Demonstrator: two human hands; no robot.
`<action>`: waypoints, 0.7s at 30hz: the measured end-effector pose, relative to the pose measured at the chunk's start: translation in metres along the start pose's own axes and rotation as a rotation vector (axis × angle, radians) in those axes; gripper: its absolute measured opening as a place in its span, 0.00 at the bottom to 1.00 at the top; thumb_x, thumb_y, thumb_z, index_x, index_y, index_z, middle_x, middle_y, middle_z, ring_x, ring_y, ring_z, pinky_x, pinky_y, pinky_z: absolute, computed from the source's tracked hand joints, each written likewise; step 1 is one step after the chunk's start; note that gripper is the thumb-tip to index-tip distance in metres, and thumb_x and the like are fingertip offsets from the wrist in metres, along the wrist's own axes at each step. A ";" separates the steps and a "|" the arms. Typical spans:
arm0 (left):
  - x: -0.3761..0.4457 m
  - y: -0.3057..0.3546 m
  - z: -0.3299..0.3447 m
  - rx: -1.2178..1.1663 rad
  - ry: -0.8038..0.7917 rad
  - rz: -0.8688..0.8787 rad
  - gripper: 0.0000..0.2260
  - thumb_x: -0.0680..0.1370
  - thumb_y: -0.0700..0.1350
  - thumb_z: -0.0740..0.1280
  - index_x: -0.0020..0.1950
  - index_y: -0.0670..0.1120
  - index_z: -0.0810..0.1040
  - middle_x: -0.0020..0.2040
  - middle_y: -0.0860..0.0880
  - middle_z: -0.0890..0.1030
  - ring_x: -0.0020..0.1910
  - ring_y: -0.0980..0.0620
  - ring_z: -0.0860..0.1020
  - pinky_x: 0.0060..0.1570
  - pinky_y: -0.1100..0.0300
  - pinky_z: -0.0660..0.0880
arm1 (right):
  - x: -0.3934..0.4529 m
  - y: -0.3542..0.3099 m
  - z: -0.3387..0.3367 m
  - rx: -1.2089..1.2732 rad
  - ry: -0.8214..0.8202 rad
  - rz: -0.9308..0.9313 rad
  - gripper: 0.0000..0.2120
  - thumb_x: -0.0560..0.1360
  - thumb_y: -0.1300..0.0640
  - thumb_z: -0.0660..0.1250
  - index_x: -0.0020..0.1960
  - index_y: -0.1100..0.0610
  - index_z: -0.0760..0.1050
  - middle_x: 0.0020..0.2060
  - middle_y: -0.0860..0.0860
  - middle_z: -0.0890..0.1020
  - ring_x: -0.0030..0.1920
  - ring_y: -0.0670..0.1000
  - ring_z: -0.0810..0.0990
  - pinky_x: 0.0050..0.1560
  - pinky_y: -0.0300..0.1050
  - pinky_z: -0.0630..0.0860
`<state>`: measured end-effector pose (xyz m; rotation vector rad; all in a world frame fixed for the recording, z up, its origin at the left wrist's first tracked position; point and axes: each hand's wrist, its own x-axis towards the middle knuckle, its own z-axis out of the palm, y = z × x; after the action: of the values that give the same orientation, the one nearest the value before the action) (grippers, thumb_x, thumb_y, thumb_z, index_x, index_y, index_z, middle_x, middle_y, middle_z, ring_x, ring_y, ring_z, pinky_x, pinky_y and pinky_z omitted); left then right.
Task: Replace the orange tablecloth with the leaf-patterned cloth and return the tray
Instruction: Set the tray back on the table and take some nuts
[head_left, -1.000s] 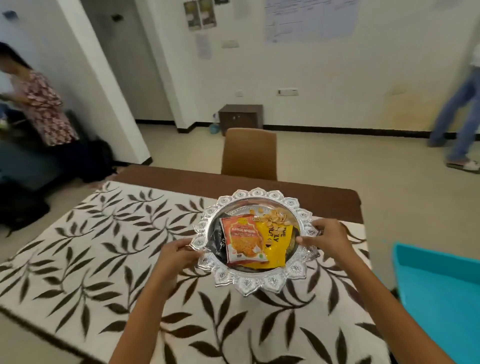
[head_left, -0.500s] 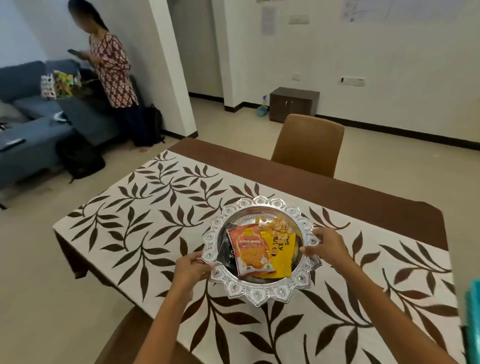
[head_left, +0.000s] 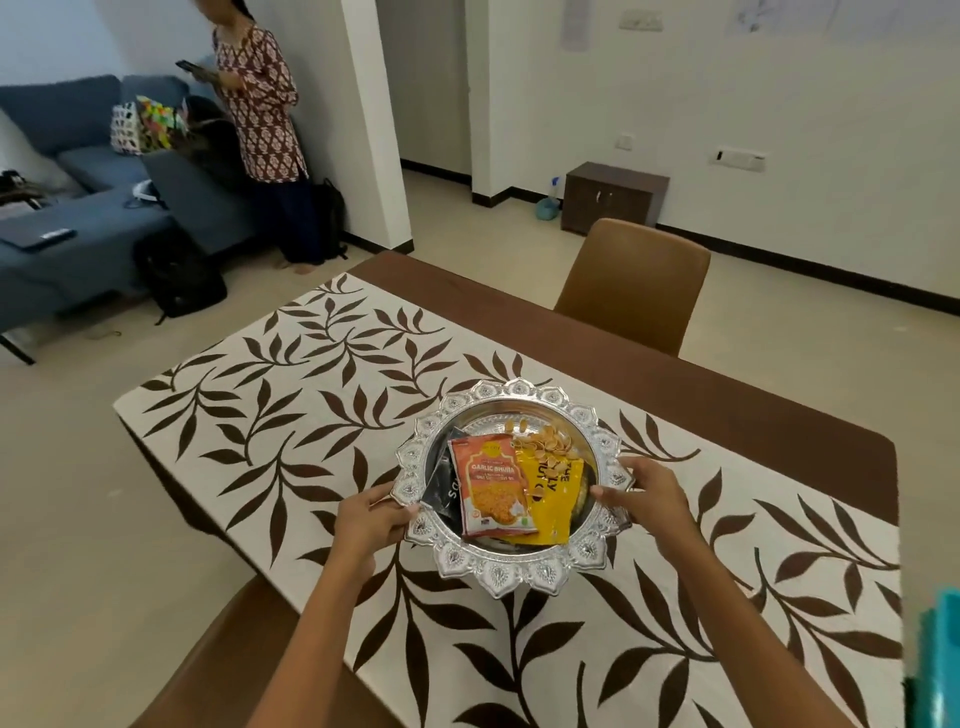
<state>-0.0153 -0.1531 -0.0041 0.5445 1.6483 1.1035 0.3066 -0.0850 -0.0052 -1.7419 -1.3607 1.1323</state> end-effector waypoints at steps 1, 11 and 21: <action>-0.002 0.000 0.001 -0.009 0.005 0.005 0.24 0.69 0.28 0.71 0.64 0.37 0.74 0.51 0.39 0.82 0.45 0.44 0.83 0.40 0.56 0.81 | 0.000 0.000 0.000 0.028 -0.008 0.012 0.33 0.58 0.54 0.82 0.60 0.58 0.75 0.56 0.52 0.78 0.57 0.54 0.76 0.54 0.56 0.78; 0.004 0.005 0.000 0.077 -0.025 -0.004 0.23 0.70 0.29 0.71 0.63 0.38 0.72 0.48 0.41 0.82 0.43 0.46 0.83 0.34 0.57 0.79 | 0.024 0.043 0.002 0.195 -0.032 0.029 0.46 0.43 0.37 0.81 0.57 0.55 0.77 0.54 0.54 0.81 0.56 0.55 0.79 0.52 0.61 0.78; 0.057 0.069 0.006 0.135 -0.077 0.053 0.20 0.71 0.27 0.68 0.59 0.41 0.71 0.47 0.39 0.81 0.40 0.46 0.82 0.28 0.61 0.77 | 0.052 -0.038 0.016 0.193 0.051 0.065 0.37 0.53 0.54 0.83 0.59 0.61 0.76 0.50 0.58 0.82 0.48 0.58 0.82 0.47 0.58 0.81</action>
<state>-0.0417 -0.0726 0.0270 0.7127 1.6573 1.0021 0.2814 -0.0253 0.0095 -1.6738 -1.1320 1.2043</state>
